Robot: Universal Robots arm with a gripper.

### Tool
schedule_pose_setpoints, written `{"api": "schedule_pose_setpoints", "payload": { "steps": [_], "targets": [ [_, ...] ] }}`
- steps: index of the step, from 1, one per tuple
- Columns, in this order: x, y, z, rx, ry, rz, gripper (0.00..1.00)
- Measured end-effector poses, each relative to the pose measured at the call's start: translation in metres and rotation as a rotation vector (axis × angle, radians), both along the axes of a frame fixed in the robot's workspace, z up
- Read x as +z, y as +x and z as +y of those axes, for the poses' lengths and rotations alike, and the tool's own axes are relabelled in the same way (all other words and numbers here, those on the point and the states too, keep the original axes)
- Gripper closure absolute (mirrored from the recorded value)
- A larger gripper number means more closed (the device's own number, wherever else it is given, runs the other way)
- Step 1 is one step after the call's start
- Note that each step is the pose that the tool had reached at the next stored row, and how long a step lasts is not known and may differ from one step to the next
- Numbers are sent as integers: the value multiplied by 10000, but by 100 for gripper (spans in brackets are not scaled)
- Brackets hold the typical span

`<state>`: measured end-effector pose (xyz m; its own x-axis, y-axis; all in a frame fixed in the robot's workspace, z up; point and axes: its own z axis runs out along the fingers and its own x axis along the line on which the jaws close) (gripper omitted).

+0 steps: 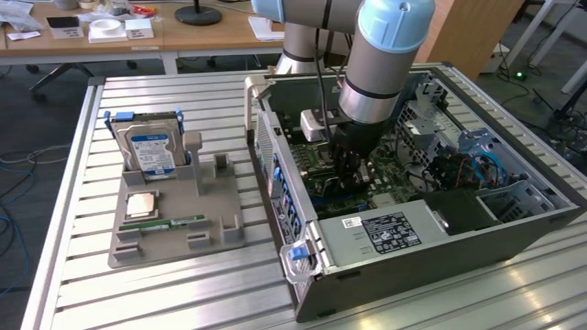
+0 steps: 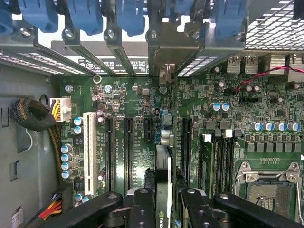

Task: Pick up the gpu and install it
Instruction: 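Insert the gpu into the slot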

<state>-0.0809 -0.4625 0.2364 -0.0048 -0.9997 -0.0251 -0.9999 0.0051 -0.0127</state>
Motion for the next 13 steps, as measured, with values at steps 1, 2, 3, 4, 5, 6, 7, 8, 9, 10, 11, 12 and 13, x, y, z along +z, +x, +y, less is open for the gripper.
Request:
{"api": "schedule_pose_setpoints", "payload": {
  "steps": [1,2,3,4,5,6,7,8,9,10,11,12,13],
  "targets": [
    [0,0,0,0,1,0,74],
    [0,0,0,0,1,0,74],
    [0,0,0,0,1,0,74],
    [0,0,0,1,1,0,74],
    [-1,0,0,1,0,0,74],
    [-1,0,0,2,0,0,74],
    [-1,0,0,1,1,-1,74],
    [-1,-1,0,0,1,0,74],
    [-2,0,0,1,0,0,74],
    [-3,0,0,1,-1,1,74],
    [-3,0,0,1,-1,1,74],
    [-3,-1,0,1,-1,1,74],
    [-4,0,0,1,-1,0,74]
  ]
}}
